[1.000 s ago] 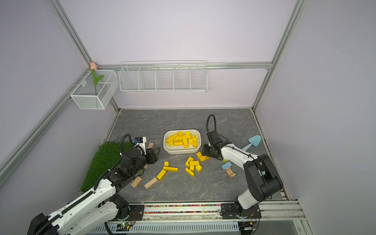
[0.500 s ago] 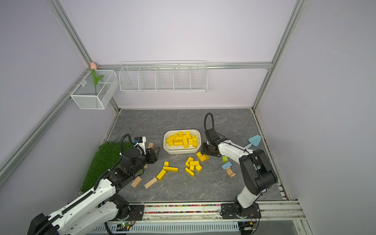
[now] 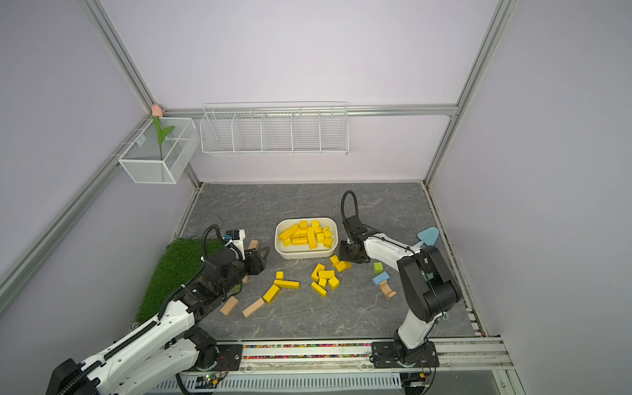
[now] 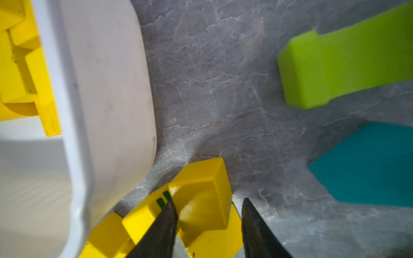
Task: Pick out the yellow building blocks
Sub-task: Pick up the building block from the center of the board.
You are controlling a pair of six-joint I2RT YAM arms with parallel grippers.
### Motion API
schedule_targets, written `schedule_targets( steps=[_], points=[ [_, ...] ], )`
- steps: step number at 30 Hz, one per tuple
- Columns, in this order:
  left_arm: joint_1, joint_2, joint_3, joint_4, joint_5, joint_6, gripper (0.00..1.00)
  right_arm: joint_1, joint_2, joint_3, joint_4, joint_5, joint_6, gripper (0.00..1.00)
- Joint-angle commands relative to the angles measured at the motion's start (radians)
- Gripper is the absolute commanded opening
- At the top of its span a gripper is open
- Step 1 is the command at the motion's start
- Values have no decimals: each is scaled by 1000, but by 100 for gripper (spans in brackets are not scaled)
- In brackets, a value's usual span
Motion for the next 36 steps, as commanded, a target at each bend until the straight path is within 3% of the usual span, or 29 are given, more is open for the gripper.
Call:
schedule_targets(
  steps=[1,15,20,30,36],
  points=[
    [8,-6,-11,11,1,-16,60,6,-5,12,-29,25,8,45],
    [7,-4,-9,12,2,-19,60,5,-15,3,-19,22,7,38],
    [7,-1,-10,12,1,-19,60,6,-17,2,-19,23,8,46],
    [8,1,-9,12,2,-19,60,6,-86,-53,41,47,14,47],
    [8,1,-9,13,4,-18,60,6,-43,-14,33,55,5,46]
  ],
)
